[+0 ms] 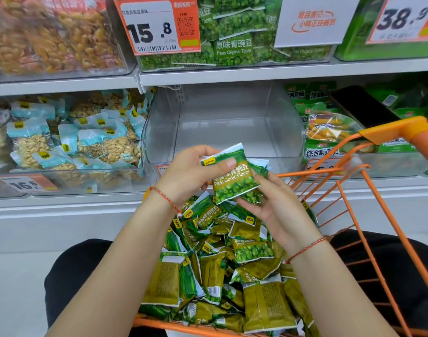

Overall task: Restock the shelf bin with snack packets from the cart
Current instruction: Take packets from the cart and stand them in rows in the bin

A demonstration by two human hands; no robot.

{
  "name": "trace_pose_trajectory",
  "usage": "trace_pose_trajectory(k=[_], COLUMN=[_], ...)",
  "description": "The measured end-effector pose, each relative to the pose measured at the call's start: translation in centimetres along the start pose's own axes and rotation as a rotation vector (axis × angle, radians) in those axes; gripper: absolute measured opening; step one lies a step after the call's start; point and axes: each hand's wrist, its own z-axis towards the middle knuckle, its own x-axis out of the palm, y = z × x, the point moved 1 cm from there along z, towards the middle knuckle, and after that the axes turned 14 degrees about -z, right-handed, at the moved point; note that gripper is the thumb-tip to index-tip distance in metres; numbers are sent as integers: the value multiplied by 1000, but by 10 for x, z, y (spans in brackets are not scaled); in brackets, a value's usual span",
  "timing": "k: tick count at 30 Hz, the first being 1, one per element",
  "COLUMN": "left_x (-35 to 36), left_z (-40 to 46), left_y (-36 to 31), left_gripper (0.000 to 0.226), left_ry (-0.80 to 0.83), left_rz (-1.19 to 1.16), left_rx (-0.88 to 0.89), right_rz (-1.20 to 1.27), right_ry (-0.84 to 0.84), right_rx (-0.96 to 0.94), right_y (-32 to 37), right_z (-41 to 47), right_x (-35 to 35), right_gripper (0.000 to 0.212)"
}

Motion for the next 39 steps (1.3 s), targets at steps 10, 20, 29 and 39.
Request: trace_pose_trajectory(k=[10,20,29,39], left_x=[-1,-36,-126,-149], left_z=[9,19,58,92], left_y=[-10,-13,17,41], left_gripper=[23,10,22,36], left_ry=[91,-170,-598,-494], left_rz=[228,136,357,417], left_rx=[165,396,511,437], right_rz=[-153,-411,-608,-886], right_ry=[159,133,81,34], right_rx=[-66,-134,-124,67], right_y=[2,33,68,33], right_z=[-6,27,136,250], right_x=[8,47,85,118], right_gripper=[62,49,27,10])
